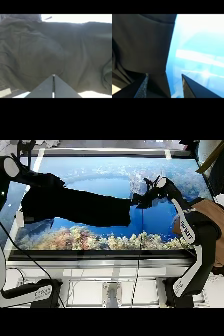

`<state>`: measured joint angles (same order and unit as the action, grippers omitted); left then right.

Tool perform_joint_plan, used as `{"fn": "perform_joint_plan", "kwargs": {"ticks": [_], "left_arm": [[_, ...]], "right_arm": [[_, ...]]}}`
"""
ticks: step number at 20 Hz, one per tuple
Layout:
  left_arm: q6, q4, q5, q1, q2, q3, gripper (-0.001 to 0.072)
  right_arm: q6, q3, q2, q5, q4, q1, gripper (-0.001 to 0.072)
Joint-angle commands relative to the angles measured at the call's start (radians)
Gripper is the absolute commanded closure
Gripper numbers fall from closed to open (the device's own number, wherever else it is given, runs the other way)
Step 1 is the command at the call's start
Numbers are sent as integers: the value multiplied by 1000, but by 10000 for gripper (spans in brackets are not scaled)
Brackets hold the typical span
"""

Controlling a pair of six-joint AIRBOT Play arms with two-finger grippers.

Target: Fold the clothes and pants, and hang the long-sleeved shirts on hangers.

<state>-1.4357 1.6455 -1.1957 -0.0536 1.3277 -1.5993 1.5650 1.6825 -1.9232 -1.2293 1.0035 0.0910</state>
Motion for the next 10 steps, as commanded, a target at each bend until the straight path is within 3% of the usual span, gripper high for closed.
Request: {"fn": "perform_joint_plan", "kwargs": {"ticks": [1, 5, 10], "left_arm": [[1, -26, -3, -6, 20, 0, 682], [14, -28, -4, -29, 37, 0, 682], [24, -29, -3, -34, 49, 0, 682]], "right_arm": [[14, -9, -4, -35, -8, -5, 261], [21, -9, -68, -96, -41, -10, 261], [-36, -8, -156, -7, -242, 7, 260]]}}
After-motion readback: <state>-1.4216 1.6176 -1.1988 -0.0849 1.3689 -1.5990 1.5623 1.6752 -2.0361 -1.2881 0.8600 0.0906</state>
